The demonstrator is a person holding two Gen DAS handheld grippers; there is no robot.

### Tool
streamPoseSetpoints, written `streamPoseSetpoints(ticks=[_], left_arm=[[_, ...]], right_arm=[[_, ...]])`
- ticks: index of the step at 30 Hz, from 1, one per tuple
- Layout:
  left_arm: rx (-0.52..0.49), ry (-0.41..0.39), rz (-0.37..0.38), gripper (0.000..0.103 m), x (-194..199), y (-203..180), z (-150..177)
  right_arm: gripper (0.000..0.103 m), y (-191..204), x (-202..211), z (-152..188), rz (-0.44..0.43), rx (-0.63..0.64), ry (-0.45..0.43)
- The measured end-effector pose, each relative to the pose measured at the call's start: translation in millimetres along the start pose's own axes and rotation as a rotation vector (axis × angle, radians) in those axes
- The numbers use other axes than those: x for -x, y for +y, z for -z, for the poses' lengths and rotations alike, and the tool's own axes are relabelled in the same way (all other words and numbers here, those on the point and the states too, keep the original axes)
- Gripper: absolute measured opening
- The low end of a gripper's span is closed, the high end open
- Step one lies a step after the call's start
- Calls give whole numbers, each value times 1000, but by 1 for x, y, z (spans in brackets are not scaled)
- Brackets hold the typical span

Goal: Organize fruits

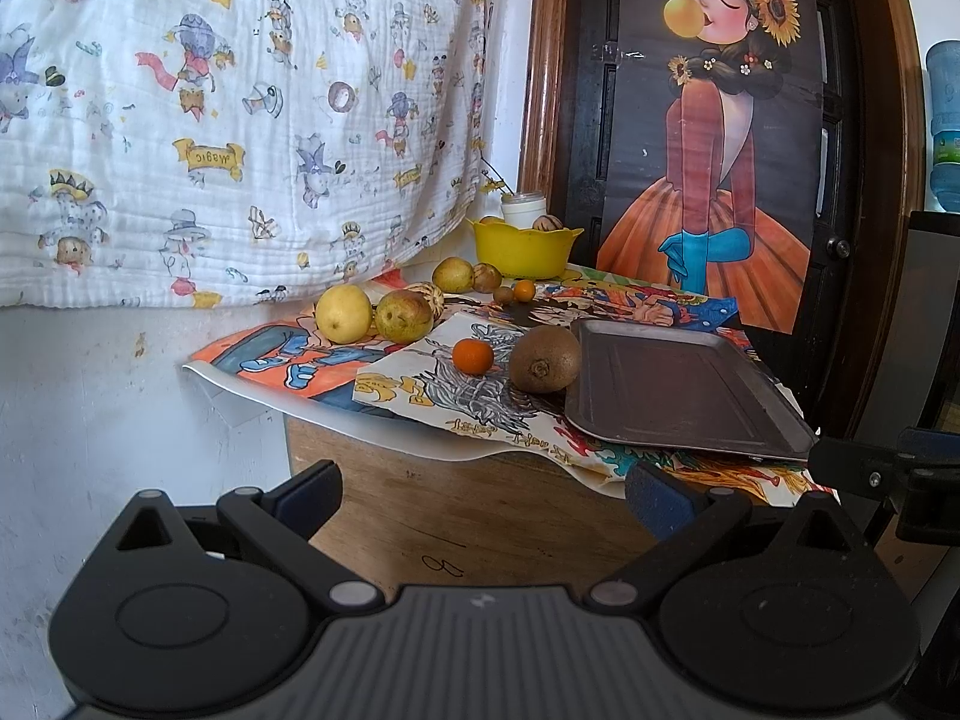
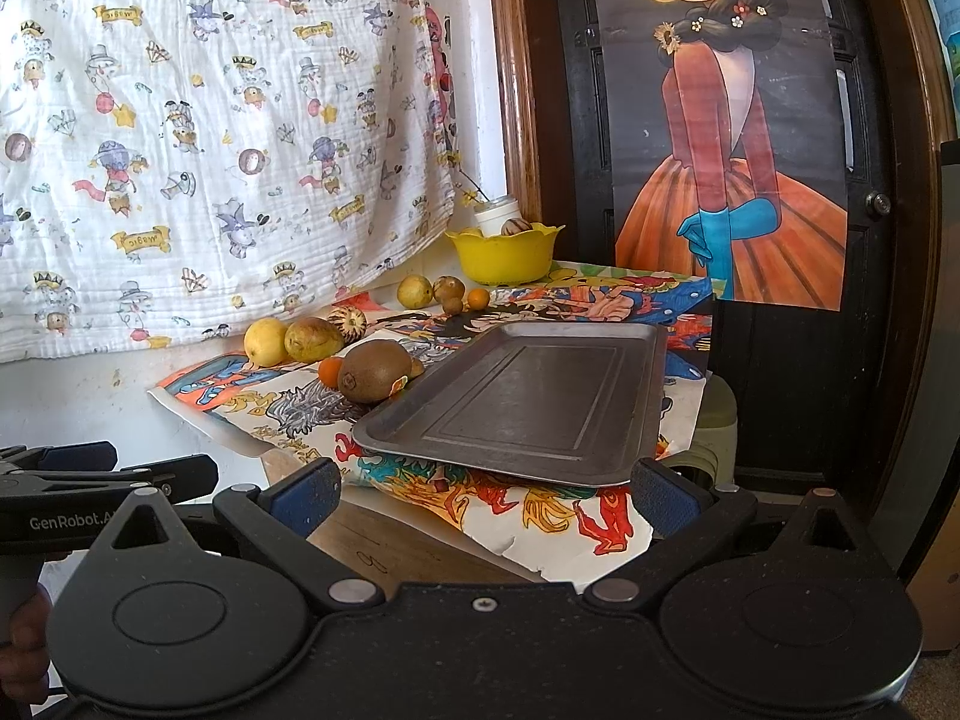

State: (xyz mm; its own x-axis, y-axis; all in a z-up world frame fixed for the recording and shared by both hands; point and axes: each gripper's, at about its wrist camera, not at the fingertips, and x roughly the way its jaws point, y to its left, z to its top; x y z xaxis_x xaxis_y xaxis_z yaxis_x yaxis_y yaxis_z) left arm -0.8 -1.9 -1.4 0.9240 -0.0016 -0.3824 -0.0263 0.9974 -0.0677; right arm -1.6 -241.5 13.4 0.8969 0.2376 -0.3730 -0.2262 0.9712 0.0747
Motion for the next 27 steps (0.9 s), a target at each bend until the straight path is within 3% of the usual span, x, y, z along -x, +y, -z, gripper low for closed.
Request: streamPoseSetpoints(ticks=[14,19,27], left_arm=[[-2,7,-2,103,-4,-2,4],[-5,23,-9,103,-10,1,9],[-4,42,-34,103,-27,7,-10]], right_arm=[[102,-3,0,-1,-10,-1,1],[102,-9,-10,-4,-56,6,4],[103,-22,-30,-17,-130,73,-8]])
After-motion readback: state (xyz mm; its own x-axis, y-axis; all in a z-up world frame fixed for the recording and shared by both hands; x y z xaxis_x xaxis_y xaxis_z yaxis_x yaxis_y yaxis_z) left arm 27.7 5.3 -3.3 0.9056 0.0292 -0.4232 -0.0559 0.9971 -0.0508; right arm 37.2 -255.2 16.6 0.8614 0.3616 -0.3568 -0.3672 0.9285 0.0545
